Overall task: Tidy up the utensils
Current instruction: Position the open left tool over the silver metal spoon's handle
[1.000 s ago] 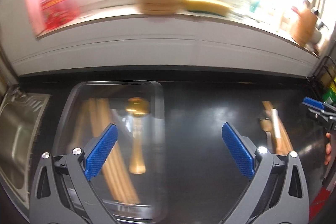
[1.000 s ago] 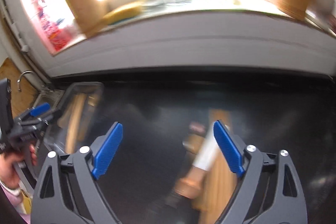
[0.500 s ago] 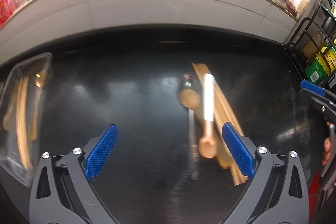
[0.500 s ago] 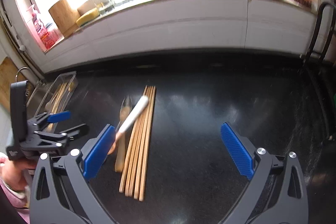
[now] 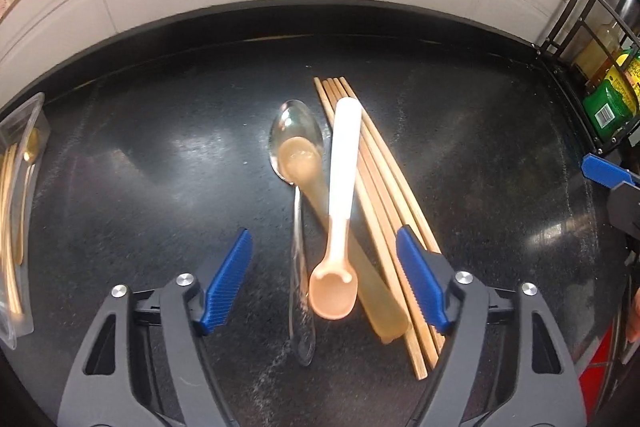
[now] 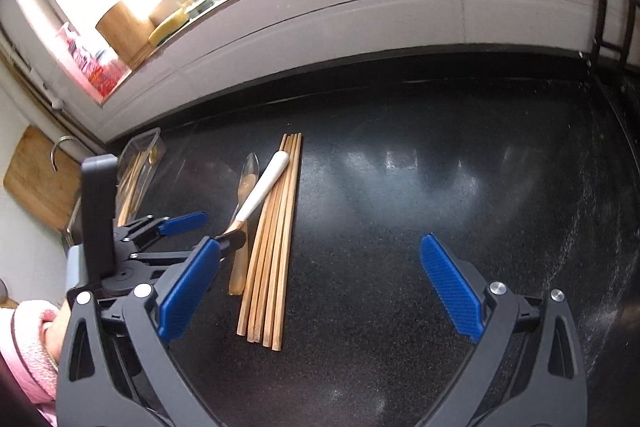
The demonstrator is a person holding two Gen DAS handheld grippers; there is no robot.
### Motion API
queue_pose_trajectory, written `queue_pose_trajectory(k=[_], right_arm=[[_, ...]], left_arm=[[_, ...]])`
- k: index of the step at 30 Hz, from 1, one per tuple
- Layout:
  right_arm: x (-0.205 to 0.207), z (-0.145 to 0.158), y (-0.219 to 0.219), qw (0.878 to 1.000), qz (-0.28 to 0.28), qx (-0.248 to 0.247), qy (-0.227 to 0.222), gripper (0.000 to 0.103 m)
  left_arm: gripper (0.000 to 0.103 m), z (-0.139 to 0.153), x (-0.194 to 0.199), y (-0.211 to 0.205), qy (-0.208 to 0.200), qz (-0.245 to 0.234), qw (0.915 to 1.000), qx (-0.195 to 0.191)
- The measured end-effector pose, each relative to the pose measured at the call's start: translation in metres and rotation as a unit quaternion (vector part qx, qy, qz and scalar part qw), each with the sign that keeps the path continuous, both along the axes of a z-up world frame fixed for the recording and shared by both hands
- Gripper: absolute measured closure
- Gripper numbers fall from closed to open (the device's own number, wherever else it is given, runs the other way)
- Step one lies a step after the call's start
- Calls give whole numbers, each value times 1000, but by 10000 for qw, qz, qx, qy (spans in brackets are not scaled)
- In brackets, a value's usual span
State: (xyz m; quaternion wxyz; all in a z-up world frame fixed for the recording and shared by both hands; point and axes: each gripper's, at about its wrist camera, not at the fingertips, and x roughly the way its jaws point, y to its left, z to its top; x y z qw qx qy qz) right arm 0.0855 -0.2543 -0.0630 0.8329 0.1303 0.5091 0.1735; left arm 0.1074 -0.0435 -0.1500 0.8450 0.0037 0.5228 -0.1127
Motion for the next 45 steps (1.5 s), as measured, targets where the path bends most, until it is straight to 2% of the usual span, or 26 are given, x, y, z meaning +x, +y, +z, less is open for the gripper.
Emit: queue_pose_trajectory(k=[3,6,11,15,19,22,26,27,30,32,36,38,40,41,44,45], right_arm=[[-2,3,-3,10000,-4,30,-33,6],[-4,7,-5,9998,-68,121,-111,6],[-7,10,-7,9996,-70,230,-144,6],[-8,9,-10,9995,-76,263,-146,6],[-7,6,-11,9994,-81,324,-69,6],[-7,4,-9,9994,-59,342,-49,6],[-5,5,-7,9993,-35,366,-70,6],[-5,5,-7,9993,-37,376,-74,6],[-2,5,-6,9992,-20,405,-58,6],[0,5,-3,9991,12,419,-71,6],[3,5,6,9989,105,460,-86,6],[4,4,12,9988,151,464,-76,6],[5,2,16,9987,184,475,-56,6],[5,2,17,9987,188,466,-59,6],[3,2,19,9991,157,382,-120,6],[2,2,19,9992,143,329,-145,6]], left_arm=[[34,-5,5,-3,101,-48,9999,-62],[42,-9,7,-7,203,-165,9996,-130],[43,-1,3,1,85,-44,9996,-247],[43,5,-3,22,-92,241,9997,-4],[41,1,6,34,8,482,9984,295],[38,-3,13,26,22,363,9977,566],[37,-6,12,7,110,156,9985,515],[37,-5,10,1,145,77,9991,399],[36,3,4,-13,17,-74,9995,315],[32,6,3,-9,-52,-59,9993,366],[31,2,5,18,59,315,9981,520],[30,2,5,25,65,344,9977,580],[21,1,3,24,113,300,9973,654],[20,0,2,23,110,254,9969,742],[10,-4,0,22,137,238,9961,843],[10,-6,0,23,164,264,9960,840]])
